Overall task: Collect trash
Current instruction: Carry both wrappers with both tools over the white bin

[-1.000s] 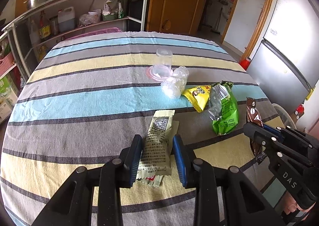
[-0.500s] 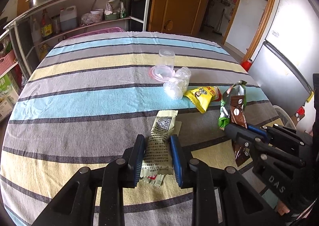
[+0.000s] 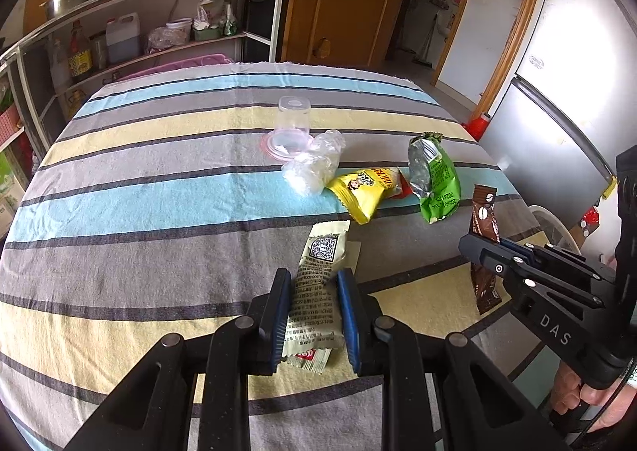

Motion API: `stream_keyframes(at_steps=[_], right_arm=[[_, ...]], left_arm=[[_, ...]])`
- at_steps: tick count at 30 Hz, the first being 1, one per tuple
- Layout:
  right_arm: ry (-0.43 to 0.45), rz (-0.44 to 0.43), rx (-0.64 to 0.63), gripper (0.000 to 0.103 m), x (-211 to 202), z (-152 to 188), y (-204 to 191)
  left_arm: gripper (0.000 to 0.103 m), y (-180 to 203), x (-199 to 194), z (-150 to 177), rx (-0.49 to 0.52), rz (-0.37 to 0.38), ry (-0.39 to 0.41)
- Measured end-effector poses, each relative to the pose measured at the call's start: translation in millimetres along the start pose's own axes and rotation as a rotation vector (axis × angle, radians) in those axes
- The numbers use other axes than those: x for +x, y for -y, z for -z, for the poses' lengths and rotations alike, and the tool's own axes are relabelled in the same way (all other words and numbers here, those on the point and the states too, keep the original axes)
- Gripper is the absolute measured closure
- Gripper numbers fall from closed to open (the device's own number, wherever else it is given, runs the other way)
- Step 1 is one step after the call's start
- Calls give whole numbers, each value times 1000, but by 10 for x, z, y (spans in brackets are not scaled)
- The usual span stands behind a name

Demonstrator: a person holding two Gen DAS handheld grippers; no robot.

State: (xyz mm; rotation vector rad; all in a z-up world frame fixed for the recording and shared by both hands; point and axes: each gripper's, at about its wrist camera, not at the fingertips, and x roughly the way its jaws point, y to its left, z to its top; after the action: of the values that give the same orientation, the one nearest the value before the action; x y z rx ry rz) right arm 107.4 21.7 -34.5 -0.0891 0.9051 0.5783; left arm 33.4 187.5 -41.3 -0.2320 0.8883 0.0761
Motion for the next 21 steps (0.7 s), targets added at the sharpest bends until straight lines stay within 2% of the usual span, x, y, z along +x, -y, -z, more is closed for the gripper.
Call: stream_keyframes(at_steps=[11, 21], right_arm=[[53, 13, 54, 93, -315, 86, 219], [96, 55, 127, 93, -658, 229, 616]], left_arm=[[79, 469, -131, -23, 65, 42, 31], [79, 1006, -212, -100, 144, 104, 54]])
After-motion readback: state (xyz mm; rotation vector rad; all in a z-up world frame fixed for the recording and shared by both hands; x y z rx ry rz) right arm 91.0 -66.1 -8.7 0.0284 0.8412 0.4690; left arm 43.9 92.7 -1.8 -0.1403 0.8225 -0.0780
